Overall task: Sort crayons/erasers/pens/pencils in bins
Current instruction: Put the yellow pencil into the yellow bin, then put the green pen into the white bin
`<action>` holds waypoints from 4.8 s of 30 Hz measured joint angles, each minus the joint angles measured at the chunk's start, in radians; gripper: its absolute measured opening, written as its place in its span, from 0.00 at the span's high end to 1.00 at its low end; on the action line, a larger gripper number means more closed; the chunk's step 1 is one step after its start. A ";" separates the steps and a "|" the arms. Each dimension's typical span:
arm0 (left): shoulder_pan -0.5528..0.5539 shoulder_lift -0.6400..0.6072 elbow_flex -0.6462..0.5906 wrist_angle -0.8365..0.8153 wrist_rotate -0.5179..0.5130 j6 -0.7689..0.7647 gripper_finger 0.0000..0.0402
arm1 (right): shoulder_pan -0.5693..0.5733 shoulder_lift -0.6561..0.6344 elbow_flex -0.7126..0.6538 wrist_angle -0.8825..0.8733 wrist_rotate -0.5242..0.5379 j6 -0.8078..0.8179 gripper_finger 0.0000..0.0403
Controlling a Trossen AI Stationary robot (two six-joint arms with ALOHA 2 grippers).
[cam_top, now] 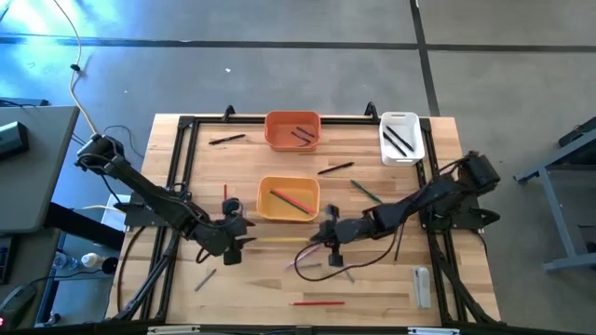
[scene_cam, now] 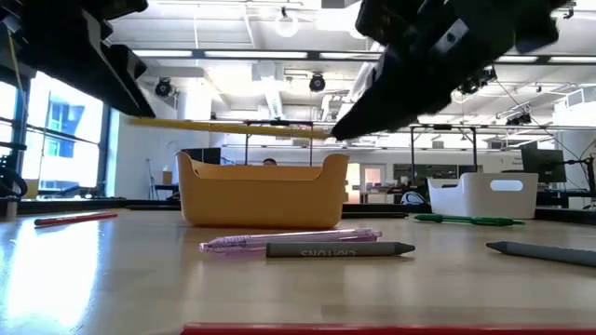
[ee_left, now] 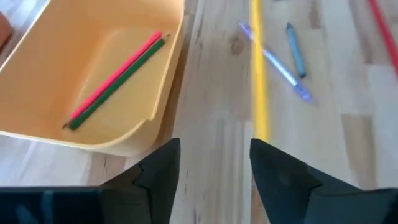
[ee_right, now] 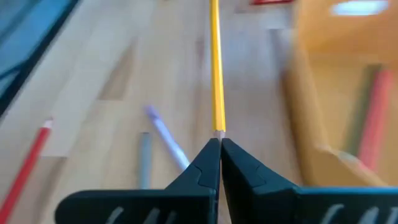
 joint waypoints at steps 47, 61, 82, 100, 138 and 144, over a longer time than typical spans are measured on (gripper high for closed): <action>0.244 -0.189 -0.244 0.617 0.024 0.360 1.00 | -0.252 -0.167 0.175 -0.493 0.029 -0.137 0.84; 0.266 -0.189 -0.443 1.042 0.043 0.368 1.00 | -0.008 -0.436 -0.180 -0.345 0.190 0.162 0.99; 0.266 -0.189 -0.443 1.057 0.041 0.341 1.00 | -0.056 -0.427 -0.100 -0.949 0.153 0.465 1.00; 0.265 -0.189 -0.443 1.045 0.058 0.341 1.00 | -0.677 -0.332 -0.100 -0.640 -0.173 -0.140 0.67; 0.263 -0.189 -0.443 1.038 0.060 0.323 1.00 | -0.770 -0.234 -0.101 -0.808 -0.205 -0.132 0.97; 0.263 -0.189 -0.443 1.041 0.060 0.323 1.00 | -0.871 -0.325 0.013 -0.944 -0.047 -0.096 0.93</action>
